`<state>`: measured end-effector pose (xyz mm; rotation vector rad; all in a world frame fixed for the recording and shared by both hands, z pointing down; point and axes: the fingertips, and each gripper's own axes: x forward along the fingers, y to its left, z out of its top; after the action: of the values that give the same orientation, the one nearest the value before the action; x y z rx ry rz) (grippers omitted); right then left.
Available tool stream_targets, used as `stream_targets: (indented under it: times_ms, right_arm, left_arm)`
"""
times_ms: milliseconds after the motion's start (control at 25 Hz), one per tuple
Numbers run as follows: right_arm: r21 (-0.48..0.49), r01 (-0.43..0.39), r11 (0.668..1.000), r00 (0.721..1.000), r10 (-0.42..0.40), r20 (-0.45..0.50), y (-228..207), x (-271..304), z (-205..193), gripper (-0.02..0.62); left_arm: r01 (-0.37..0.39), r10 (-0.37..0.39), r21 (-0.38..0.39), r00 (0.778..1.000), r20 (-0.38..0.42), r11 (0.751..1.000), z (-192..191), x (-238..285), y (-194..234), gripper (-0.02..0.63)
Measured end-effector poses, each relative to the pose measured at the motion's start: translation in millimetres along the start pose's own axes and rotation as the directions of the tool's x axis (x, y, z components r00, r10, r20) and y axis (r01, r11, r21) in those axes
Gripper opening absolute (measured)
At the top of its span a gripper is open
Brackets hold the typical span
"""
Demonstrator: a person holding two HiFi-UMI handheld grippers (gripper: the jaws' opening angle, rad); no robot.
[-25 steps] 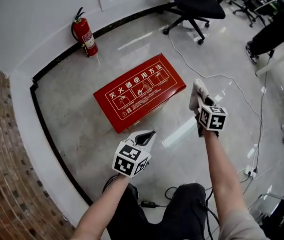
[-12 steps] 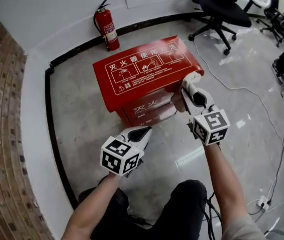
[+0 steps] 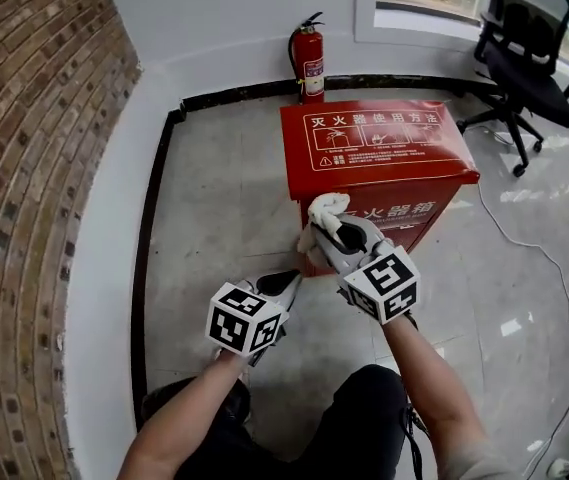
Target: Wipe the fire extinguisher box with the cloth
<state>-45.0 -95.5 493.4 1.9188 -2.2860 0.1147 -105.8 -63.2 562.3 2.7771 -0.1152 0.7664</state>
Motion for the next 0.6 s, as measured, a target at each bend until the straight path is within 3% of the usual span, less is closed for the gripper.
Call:
stream_targets:
  times_ms: [120, 240, 360, 600]
  right_arm:
    - [0.008, -0.111, 0.994, 0.994, 0.111, -0.025, 30, 26, -17, 0.078]
    - [0.027, -0.144, 0.989, 0.988, 0.145, -0.059, 38, 38, -38, 0.078]
    - [0.024, -0.078, 0.997, 0.992, 0.08, -0.102, 26, 33, -63, 0.078]
    - [0.03, 0.15, 0.988, 0.982, -0.146, -0.118, -41, -21, -106, 0.078]
  left_arm:
    - [-0.055, 0.058, -0.085, 0.998, 0.032, 0.995, -9, -14, 17, 0.0]
    - [-0.096, 0.098, -0.083, 0.995, 0.021, 0.992, -18, -16, 27, 0.0]
    - [-0.103, 0.102, -0.049, 0.995, -0.011, 0.994, -29, -15, 27, 0.0]
    - [-0.085, 0.085, -0.006, 0.996, -0.005, 0.996, -36, -1, 11, 0.0]
